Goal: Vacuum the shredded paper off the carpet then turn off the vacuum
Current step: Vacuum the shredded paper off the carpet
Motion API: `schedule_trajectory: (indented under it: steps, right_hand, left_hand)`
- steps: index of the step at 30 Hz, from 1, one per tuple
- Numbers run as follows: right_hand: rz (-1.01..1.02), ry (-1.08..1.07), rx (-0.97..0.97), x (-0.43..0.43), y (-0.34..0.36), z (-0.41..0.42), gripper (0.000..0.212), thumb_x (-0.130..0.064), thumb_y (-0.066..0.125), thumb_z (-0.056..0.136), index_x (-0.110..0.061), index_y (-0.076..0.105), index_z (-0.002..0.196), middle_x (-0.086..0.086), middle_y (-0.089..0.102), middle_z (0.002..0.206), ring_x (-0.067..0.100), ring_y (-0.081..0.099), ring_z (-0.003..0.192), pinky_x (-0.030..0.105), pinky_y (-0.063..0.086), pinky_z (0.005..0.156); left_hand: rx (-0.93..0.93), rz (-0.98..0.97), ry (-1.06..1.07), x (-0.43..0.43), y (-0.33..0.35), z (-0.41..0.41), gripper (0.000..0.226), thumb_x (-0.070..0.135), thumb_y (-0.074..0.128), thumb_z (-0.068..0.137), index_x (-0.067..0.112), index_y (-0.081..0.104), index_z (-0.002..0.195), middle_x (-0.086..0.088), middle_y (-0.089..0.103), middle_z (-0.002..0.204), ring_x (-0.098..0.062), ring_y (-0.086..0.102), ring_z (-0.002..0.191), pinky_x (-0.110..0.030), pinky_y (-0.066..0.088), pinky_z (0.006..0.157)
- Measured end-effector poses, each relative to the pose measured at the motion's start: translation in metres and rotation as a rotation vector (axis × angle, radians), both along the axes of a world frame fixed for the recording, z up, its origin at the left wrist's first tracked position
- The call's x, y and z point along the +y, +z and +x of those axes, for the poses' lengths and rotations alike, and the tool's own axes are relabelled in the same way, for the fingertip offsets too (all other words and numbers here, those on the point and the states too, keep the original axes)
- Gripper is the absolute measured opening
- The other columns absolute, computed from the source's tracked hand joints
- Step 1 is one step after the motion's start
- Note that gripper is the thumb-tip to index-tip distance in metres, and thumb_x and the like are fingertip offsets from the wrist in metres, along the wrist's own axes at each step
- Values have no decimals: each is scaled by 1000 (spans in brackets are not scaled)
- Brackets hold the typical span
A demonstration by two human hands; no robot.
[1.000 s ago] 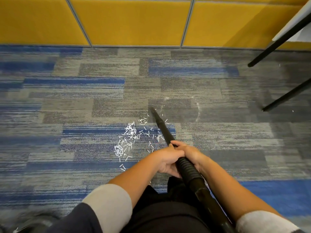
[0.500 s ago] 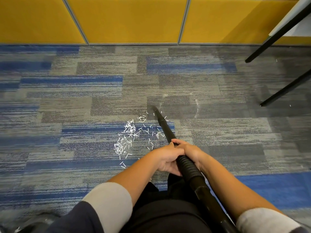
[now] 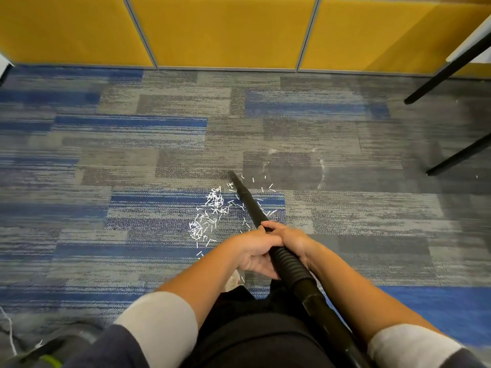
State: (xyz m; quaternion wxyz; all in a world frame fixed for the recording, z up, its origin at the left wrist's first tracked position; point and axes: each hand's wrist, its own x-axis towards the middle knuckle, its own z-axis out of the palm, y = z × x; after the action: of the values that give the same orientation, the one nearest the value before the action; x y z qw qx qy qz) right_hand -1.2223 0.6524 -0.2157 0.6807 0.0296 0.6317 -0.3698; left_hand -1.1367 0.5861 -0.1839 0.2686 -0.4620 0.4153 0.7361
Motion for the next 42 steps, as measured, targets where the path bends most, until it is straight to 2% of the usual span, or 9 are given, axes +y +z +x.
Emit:
schedule_trajectory:
  steps: [5,10,17,20,25,29,32,35,42]
  right_hand:
    - [6,-81,-14,11,0,-1,44,-2,42,93,-21,48,132,15,65,94,24,61,65,26,54,53]
    - [3,-184,14,30,-3,-7,47,1,40,93,-17,46,136,15,64,94,25,60,72,33,51,69]
    - [9,-180,19,36,-5,2,47,-4,41,93,-22,47,136,16,64,95,26,59,72,36,49,71]
    - [7,-148,22,31,-3,9,47,-4,41,93,-24,46,136,15,64,94,23,58,67,33,48,65]
    - [30,-164,-88,37,3,14,41,-12,37,99,-33,45,133,17,56,96,26,61,52,35,54,48]
    - [28,-192,-43,44,4,15,44,-10,36,99,-32,41,137,15,53,81,24,55,43,28,49,39]
    - [31,-201,-20,52,5,13,47,-8,35,99,-32,38,139,16,56,66,22,53,39,25,47,38]
    - [41,-249,-14,64,8,8,50,-7,36,98,-32,35,142,13,58,54,22,51,42,25,47,39]
    - [50,-309,-6,73,10,0,50,-9,36,99,-33,35,143,12,59,59,22,51,44,25,47,39]
  left_hand:
    - [-17,26,0,6,-2,-6,60,12,48,95,18,11,143,-19,60,96,-25,68,58,-39,59,58]
    - [-18,28,-80,19,-2,-16,62,14,48,96,16,10,144,-18,60,93,-26,67,60,-40,58,58]
    - [-13,32,-137,22,-5,-11,63,14,48,95,16,10,145,-21,61,102,-28,68,65,-43,59,64]
    - [-11,11,-183,14,-1,-2,61,14,47,96,16,9,144,-20,62,94,-25,68,58,-40,59,63]
    - [-21,-96,-356,-26,4,1,36,18,51,97,5,43,130,-15,68,100,-21,66,75,-40,54,83]
    - [-51,-212,-281,-23,-17,-13,46,20,43,99,16,27,143,-18,54,123,-26,57,90,-41,56,70]
    - [-27,-163,-209,11,-32,-21,43,17,37,100,23,22,141,-13,54,98,-19,54,66,-34,55,58]
    - [-25,-130,-114,35,-35,-31,61,14,35,101,30,3,150,-6,52,96,-16,52,60,-23,47,39]
    - [-32,-91,-164,39,-31,-47,54,9,30,100,19,5,147,-10,50,88,-18,53,61,-30,46,45]
